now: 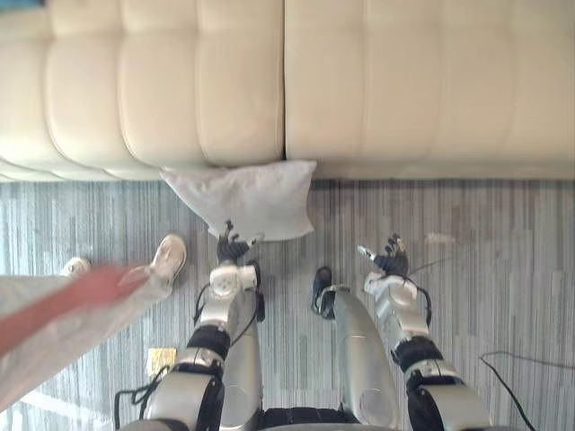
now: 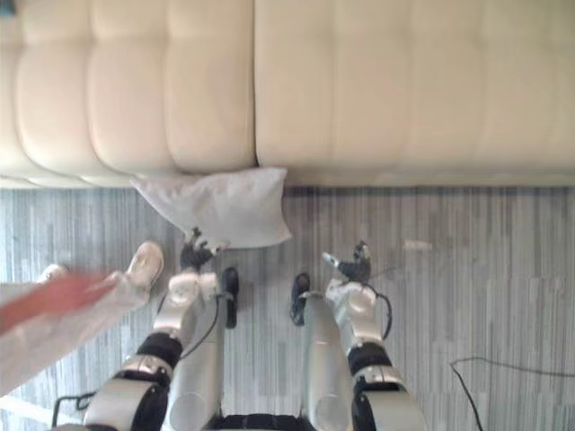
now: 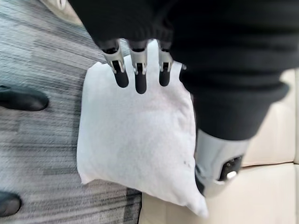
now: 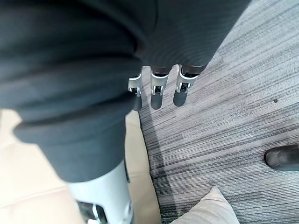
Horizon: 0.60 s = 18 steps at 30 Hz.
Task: Pick up cushions and gather them together orderly.
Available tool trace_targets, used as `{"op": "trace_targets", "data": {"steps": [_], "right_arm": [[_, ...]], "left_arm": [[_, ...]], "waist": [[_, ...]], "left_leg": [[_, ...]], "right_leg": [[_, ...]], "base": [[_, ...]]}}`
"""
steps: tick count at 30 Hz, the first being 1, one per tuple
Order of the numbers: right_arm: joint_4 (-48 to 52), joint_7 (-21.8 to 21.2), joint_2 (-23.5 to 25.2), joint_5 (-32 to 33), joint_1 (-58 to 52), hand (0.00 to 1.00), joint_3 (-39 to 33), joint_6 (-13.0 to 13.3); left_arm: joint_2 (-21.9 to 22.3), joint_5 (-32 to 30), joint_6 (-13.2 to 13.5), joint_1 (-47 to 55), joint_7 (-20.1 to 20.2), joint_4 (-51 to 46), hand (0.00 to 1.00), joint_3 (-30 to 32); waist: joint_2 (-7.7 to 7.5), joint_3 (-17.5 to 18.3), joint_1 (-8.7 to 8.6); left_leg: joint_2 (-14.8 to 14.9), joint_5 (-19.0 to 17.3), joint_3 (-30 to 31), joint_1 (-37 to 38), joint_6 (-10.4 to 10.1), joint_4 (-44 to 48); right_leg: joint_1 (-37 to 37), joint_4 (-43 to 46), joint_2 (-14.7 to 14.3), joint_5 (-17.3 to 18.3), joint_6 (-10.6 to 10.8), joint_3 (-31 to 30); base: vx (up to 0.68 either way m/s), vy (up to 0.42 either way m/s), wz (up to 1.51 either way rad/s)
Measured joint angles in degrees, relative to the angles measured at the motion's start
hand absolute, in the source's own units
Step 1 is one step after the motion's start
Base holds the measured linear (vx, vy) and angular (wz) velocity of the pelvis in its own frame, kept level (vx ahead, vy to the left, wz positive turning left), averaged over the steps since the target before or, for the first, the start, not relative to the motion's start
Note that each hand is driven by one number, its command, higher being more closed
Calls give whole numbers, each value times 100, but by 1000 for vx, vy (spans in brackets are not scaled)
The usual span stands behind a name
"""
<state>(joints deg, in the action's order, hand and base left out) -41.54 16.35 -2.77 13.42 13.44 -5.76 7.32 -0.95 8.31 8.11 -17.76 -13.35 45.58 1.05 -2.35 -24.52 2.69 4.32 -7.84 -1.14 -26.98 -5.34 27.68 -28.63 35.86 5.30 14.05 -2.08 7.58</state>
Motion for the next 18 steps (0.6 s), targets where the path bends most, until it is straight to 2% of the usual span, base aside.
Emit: {"op": "trace_targets", "data": {"steps": [6,11,18], "right_arm": [[-445,-278,98,-228,-1039,0,-85,-40],[-776,-477,266,-361,-1624,0,-403,-131],[-1005,-693,436,-474,-1890,0,-598,-197]], "left_arm": [[27,-168,-9,810,240,453,0,70],[186,-479,-50,1386,478,984,0,453],[222,-742,-137,1748,632,1250,0,729]], "waist": [[-1,856,48],[24,1467,38],[33,1799,36]], "left_leg": [[3,165,25,896,-63,-751],[12,271,11,1539,-33,-1314],[-9,301,-37,2123,5,-1702]], "right_leg": [[852,-580,-25,-13,25,142],[1489,-1120,-40,-88,147,195],[2145,-1657,-39,-245,233,219]], "base": [[78,-24,6],[90,13,3],[66,45,1]]}}
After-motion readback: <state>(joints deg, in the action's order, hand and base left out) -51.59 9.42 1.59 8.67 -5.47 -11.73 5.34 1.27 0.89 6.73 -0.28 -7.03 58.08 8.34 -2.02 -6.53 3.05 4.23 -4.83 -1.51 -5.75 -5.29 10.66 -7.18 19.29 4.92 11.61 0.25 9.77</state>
